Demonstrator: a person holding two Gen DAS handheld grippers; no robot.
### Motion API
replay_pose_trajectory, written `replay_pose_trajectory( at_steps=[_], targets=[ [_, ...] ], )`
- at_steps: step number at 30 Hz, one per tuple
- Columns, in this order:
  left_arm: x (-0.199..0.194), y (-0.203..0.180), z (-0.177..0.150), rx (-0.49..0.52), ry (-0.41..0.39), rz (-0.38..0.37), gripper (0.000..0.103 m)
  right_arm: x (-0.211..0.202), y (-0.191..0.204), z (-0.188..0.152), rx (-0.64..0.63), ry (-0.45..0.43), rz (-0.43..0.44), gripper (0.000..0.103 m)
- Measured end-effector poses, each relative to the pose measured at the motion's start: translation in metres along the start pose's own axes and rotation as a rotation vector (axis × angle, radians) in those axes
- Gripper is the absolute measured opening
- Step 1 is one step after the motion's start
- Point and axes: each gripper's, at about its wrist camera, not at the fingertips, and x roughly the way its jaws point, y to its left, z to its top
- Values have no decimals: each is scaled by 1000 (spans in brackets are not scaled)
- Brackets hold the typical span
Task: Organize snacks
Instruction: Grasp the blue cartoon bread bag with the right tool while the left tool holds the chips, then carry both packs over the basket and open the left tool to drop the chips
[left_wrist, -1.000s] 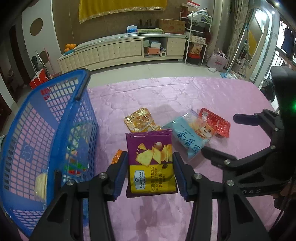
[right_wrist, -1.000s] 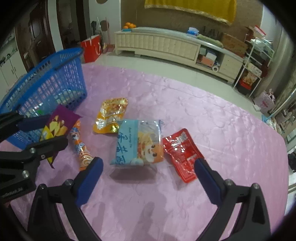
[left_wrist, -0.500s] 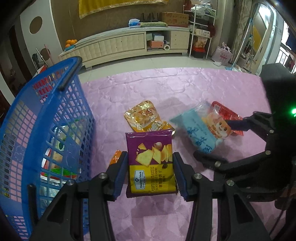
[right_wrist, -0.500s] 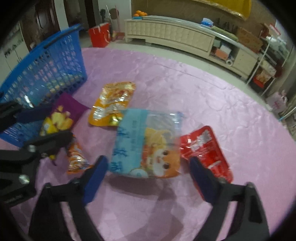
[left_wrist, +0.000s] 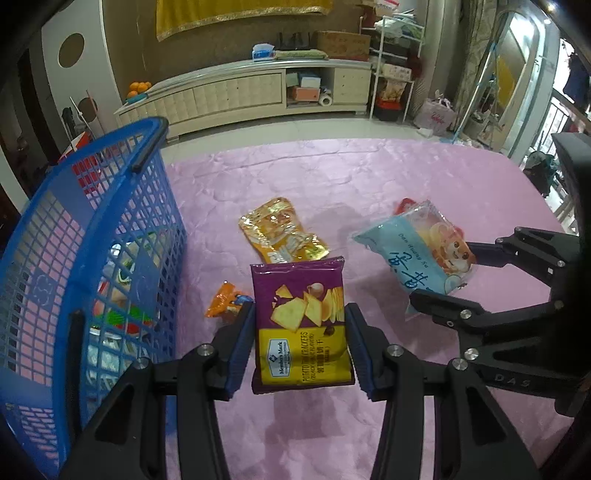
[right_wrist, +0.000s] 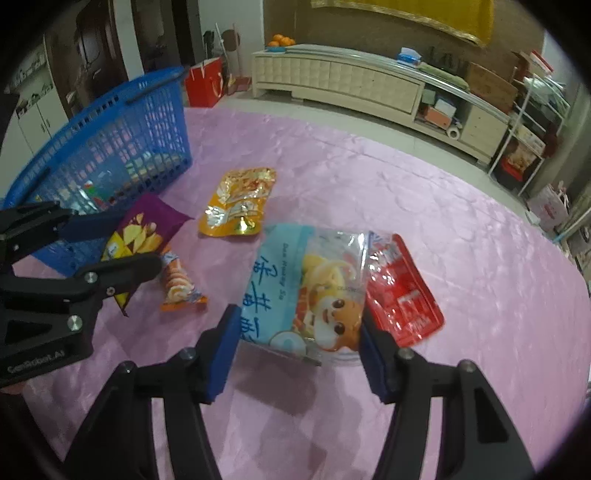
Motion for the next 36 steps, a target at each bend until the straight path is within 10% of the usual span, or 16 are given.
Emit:
replay_pose_trajectory(
  at_steps=[20, 36],
  targets=[
    [-123, -5, -16, 33, -187, -33, 45, -134, 36, -10, 4, -165, -63, 65],
    [-187, 86, -34, -19, -247, -6, 45, -166, 107, 12, -4, -242, -16, 65]
  ],
)
